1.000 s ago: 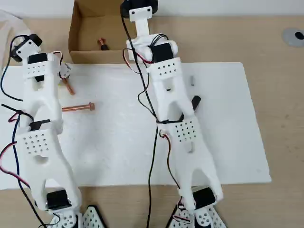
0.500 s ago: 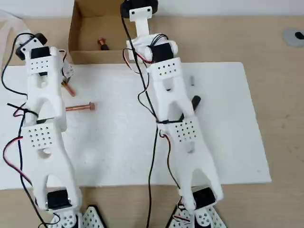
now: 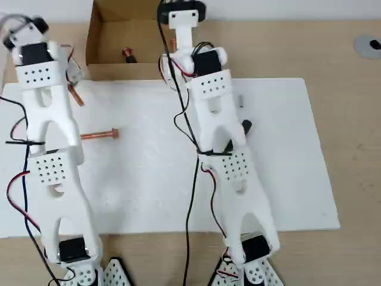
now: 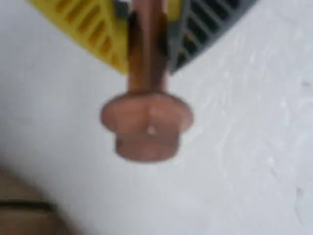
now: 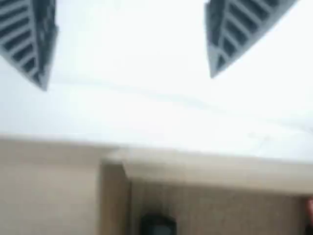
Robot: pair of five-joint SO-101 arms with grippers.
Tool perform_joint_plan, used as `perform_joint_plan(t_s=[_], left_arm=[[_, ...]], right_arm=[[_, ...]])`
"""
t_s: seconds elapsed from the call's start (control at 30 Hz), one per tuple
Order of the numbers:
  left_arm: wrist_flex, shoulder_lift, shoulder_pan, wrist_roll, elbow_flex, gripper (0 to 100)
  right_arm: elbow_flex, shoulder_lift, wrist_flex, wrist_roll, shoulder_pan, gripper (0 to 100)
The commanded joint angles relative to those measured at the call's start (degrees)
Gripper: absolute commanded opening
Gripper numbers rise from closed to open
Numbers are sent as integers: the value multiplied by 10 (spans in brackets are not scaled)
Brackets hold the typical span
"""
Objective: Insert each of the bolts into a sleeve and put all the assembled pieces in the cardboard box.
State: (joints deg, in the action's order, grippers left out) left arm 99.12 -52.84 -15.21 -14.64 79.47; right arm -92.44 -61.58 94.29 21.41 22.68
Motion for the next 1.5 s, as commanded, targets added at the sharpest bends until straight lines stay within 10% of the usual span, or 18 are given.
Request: perform_joint_plan(t_s=[0.0,0.8,1.1,1.47], left_arm=[[18,62,3,20,76,3],[-62,691,-43,74,-612,9],[-143,949,-42,75,-861,9],[-309,1257,-44,133,-1160,7]], right_arm=[[-29,87,73,17,1,249],[571,419,76,-249,-61,250],[608,374,39,-710,-94,250],[604,255,-62,-844,-94,250]])
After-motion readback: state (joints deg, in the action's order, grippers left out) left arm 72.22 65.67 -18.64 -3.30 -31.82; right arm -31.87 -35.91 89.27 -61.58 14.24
